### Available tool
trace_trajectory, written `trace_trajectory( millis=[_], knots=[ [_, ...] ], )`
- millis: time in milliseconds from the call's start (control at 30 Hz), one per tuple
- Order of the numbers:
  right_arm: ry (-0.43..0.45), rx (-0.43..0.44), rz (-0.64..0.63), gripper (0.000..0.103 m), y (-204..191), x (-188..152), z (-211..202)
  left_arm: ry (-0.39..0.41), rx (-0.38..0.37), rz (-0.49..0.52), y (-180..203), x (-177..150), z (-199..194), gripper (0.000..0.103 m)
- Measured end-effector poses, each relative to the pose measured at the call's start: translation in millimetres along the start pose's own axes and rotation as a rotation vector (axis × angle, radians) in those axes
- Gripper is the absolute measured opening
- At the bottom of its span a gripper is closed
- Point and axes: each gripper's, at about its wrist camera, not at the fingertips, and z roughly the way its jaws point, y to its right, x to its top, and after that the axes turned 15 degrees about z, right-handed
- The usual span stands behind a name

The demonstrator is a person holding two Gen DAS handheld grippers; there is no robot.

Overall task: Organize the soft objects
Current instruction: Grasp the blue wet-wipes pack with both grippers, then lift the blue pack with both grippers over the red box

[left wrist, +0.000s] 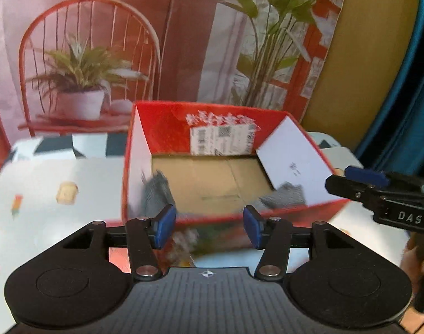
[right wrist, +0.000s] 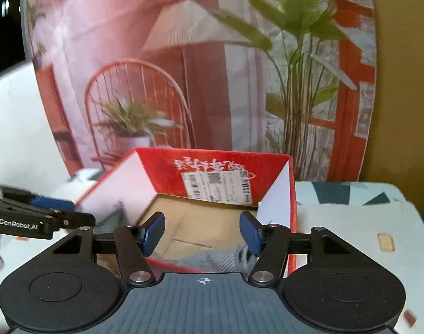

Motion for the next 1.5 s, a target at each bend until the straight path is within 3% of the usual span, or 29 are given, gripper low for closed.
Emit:
trace_trajectory(
  millis=[133, 300, 600, 933, 1200, 1500],
  knots=[
    [-0.016, 0.010, 0.053, 0.056, 7, -22, -17, -0.038, -0.036, -0.052, 12, -20, -3, 0.056],
    [-0.098, -0.011, 0.138, 0.056, 21, -55, -13, -0.091, -0.102, -0.116, 25, -41, 6, 0.056],
    [-0.206, -0.018, 0.220, 0.061, 29, -93, 1, -0.139, -0.134, -0.154, 35, -64, 25, 0.057],
    [-0.252, 0.010, 0.307, 0.061, 38, -94, 11, -0.153, -0.188, -0.219, 33, -72, 34, 0.065],
    [-0.259, 0.039, 0.312, 0.048, 34, -93, 9, -0.127, -0.191, -0.195, 35, -70, 29, 0.055],
    [-0.209, 0.058, 0.263, 0.047, 19, -81, -10, -0.050, -0.187, -0.169, 31, -61, 3, 0.054]
  ],
)
